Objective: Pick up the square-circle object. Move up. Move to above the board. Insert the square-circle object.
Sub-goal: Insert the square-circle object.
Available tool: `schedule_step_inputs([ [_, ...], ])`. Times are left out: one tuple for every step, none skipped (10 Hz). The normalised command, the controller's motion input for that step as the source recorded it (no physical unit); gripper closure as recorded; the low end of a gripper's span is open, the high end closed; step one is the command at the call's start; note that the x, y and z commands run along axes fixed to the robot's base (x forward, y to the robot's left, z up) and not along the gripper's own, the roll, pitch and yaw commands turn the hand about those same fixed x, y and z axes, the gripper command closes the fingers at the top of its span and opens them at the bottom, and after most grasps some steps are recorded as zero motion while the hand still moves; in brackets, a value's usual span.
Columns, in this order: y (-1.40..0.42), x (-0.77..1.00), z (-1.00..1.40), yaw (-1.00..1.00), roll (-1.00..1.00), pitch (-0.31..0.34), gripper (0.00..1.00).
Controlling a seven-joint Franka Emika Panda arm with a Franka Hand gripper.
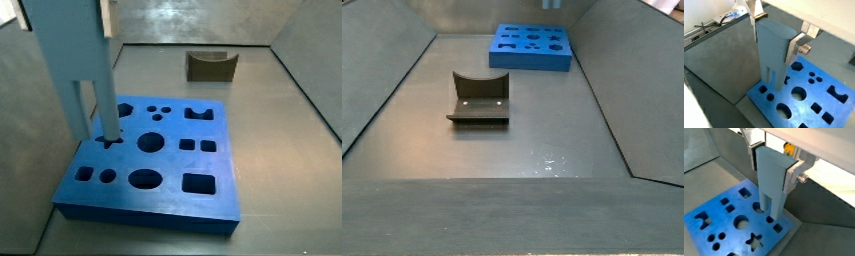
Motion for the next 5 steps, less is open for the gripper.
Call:
schedule_step_inputs([
  [-0.08,0.00,-0.07,-0.08,0.00,0.000,1.00],
  [-0.12,0.00,-0.03,-0.13,0.00,0.000,1.00],
  [-0.10,0.03,0.00,-0.08,0.00,0.000,1.00],
  [0.00,0.00,-0.03,0.00,0.00,0.000,1.00],
  [0.00,-0.07,-0.41,0.00,0.00,-0.026,1.00],
])
